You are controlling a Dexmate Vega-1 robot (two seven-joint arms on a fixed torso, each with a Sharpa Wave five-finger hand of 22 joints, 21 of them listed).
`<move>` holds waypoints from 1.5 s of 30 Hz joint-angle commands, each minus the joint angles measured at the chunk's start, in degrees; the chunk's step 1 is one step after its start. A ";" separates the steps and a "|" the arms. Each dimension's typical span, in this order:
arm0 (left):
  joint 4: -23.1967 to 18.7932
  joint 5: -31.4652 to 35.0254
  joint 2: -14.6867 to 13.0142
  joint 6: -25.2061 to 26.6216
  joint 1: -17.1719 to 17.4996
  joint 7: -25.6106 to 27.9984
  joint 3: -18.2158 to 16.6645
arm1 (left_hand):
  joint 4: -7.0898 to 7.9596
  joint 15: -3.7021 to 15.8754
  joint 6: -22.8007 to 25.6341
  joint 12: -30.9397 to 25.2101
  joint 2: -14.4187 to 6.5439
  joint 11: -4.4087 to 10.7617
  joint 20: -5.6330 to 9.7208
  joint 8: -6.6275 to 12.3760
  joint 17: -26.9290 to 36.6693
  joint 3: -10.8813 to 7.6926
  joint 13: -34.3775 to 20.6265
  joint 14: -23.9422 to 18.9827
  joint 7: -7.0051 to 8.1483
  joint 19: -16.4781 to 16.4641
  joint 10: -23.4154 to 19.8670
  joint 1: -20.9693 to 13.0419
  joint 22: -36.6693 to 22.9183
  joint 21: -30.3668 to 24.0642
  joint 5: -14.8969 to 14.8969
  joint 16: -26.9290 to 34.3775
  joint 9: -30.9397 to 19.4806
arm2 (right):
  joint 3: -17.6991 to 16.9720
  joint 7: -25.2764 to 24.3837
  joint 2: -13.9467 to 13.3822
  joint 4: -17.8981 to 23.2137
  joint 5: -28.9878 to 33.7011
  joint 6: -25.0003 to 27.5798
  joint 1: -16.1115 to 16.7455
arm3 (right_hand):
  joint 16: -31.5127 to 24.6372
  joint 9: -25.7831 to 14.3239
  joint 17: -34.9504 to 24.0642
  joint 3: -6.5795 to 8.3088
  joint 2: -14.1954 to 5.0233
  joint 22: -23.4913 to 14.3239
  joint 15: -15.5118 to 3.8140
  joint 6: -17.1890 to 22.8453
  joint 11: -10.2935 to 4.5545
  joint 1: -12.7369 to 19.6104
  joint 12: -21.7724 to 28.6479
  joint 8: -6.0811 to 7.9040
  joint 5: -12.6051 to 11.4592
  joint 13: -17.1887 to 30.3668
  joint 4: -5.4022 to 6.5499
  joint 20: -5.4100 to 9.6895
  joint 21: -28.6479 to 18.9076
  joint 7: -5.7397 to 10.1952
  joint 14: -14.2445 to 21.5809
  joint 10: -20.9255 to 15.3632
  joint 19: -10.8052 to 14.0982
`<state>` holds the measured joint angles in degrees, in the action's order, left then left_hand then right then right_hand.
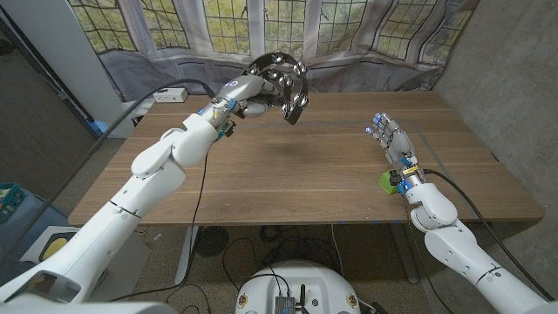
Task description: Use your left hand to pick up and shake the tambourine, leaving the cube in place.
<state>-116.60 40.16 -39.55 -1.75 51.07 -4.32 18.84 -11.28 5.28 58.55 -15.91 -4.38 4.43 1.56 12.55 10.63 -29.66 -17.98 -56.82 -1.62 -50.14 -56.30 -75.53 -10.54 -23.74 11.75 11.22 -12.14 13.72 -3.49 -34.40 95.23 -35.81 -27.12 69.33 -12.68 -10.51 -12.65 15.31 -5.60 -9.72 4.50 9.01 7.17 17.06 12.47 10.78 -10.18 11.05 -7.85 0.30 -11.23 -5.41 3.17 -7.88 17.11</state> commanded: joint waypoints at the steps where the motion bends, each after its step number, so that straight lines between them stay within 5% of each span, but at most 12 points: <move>1: -1.72 10.84 -5.80 26.43 -8.69 -16.77 13.46 | 1.49 3.74 0.06 0.09 -2.61 1.54 0.17 -0.01 0.03 -1.35 -0.26 -3.08 0.18 -0.29 -1.57 1.61 -0.26 -0.11 0.55 0.12 -0.14 | 0.06 -0.19 0.22 -0.17 -0.05 0.03 0.23 | 0.27 -0.26 -0.10 -0.16 0.33 -0.11 0.07 0.53 -0.21 0.21 -0.06 0.29 -0.06 0.19 0.00 -0.13 0.01 -0.10 0.23 -0.43 0.40; 4: -1.63 8.39 -6.16 26.34 -7.77 -14.24 12.91 | 1.46 3.78 0.05 0.13 -2.63 1.57 0.21 -0.04 -0.02 -1.39 -0.33 -3.09 0.22 -0.29 -1.51 1.59 -0.26 -0.14 0.58 0.10 -0.14 | 0.12 -0.12 0.15 -0.17 -0.06 0.17 0.22 | 0.26 -0.26 -0.10 -0.16 0.33 -0.11 0.05 0.53 -0.23 0.21 -0.07 0.28 -0.06 0.19 0.00 -0.13 0.01 -0.09 0.27 -0.43 0.41; 5: -1.79 7.85 -6.31 26.45 -7.28 -13.08 12.67 | 1.47 3.81 0.06 0.51 -2.68 -0.21 0.25 -0.11 0.01 -1.39 -0.29 -3.08 0.19 -0.25 -0.83 1.65 -0.25 -0.19 0.61 0.13 -0.15 | 0.13 -0.12 0.18 -0.11 -0.21 0.27 0.24 | 0.27 -0.26 -0.11 -0.16 0.32 -0.11 0.05 0.52 -0.23 0.21 -0.07 0.28 -0.06 0.19 0.01 -0.13 0.02 -0.10 0.26 -0.43 0.41; 11: -2.71 1.60 -7.29 24.20 -3.49 -3.99 9.34 | 1.50 3.64 -0.29 0.57 -2.77 -0.49 0.23 -0.30 -0.03 -1.43 -0.45 -3.03 0.13 -0.19 -0.75 1.69 -0.25 -0.24 0.66 0.10 -0.17 | 0.25 0.13 -0.02 -0.06 -0.15 0.36 0.28 | 0.30 -0.27 -0.11 -0.18 0.33 -0.11 0.04 0.52 -0.23 0.21 -0.07 0.27 -0.06 0.19 0.01 -0.15 0.02 -0.07 0.21 -0.45 0.41; 17: -3.55 -5.11 -8.45 17.44 1.23 8.05 4.85 | 1.50 3.62 -0.15 0.59 -2.94 -0.53 0.07 -0.28 -0.02 -1.53 -0.59 -3.05 0.13 -0.13 -0.72 1.63 -0.26 -0.28 0.70 0.13 -0.18 | 0.32 0.34 -0.08 0.00 -0.42 0.49 0.37 | 0.29 -0.27 -0.11 -0.20 0.33 -0.11 0.04 0.53 -0.22 0.21 -0.09 0.26 -0.06 0.19 0.01 -0.16 0.04 -0.07 0.26 -0.43 0.38; 23: -1.69 -12.13 -7.19 4.17 6.95 24.92 -0.82 | 1.47 3.80 0.27 0.43 -2.98 -0.09 0.03 -0.15 0.14 -1.38 -0.82 -3.57 0.18 -0.05 -1.12 1.62 -0.27 -0.35 0.67 0.48 -0.20 | 0.26 0.41 -0.22 0.16 -0.52 0.53 0.54 | 0.33 -0.27 -0.12 -0.21 0.31 -0.11 0.06 0.54 -0.22 0.20 -0.09 0.25 -0.06 0.19 0.02 -0.18 0.04 -0.05 0.20 -0.45 0.40; 30: -5.15 -12.43 -7.90 0.36 12.33 32.08 -6.78 | 1.43 3.86 0.58 0.20 -3.09 -0.07 0.06 -0.08 0.49 -1.04 -1.15 -3.92 0.14 -0.02 -1.57 1.51 -0.31 -0.46 0.58 0.90 -0.23 | 0.19 0.80 -0.11 -0.25 -0.85 0.17 0.54 | 0.31 -0.27 -0.11 -0.23 0.31 -0.11 0.08 0.54 -0.22 0.22 -0.09 0.24 -0.05 0.20 0.02 -0.19 0.06 -0.05 0.28 -0.48 0.38; 38: -1.22 -21.67 -1.96 -14.90 18.20 42.91 -14.35 | 1.45 4.17 0.60 0.14 -3.12 0.28 0.17 -0.13 0.64 -0.76 -1.51 -3.94 0.45 -0.11 -1.56 1.51 -0.33 -0.62 0.51 1.04 -0.27 | 0.57 1.98 0.37 -1.53 -1.70 -0.08 -0.36 | 0.32 -0.27 -0.12 -0.24 0.28 -0.11 0.03 0.55 -0.23 0.21 -0.10 0.24 -0.06 0.20 0.04 -0.21 0.08 -0.02 0.28 -0.49 0.35; 45: 5.89 -48.80 5.73 -30.07 20.67 36.08 -18.53 | 1.42 4.09 0.43 0.11 -3.15 0.29 0.22 -0.22 0.53 -0.77 -1.76 -4.05 0.45 -0.20 -1.56 1.48 -0.34 -0.75 0.53 1.01 -0.30 | 1.13 3.01 0.24 -2.39 -1.78 0.27 -1.36 | 0.35 -0.27 -0.13 -0.26 0.27 -0.11 0.10 0.58 -0.19 0.22 -0.12 0.24 -0.06 0.20 0.04 -0.22 0.08 -0.05 0.26 -0.47 0.37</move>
<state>-117.67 22.20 -42.25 -10.06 66.53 30.98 7.44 -11.04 5.34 58.86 -15.48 -4.38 4.01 1.68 12.14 11.09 -29.42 -19.50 -56.89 -1.33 -49.85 -57.14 -75.53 -10.81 -24.19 11.89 11.70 -12.11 14.21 -1.73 -34.29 94.12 -37.09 -26.98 69.20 -12.69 -10.52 -12.65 15.15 -5.60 -9.72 4.50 9.00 7.17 17.06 12.47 10.78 -10.18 11.04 -7.69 0.30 -11.23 -5.42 3.16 -7.87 17.10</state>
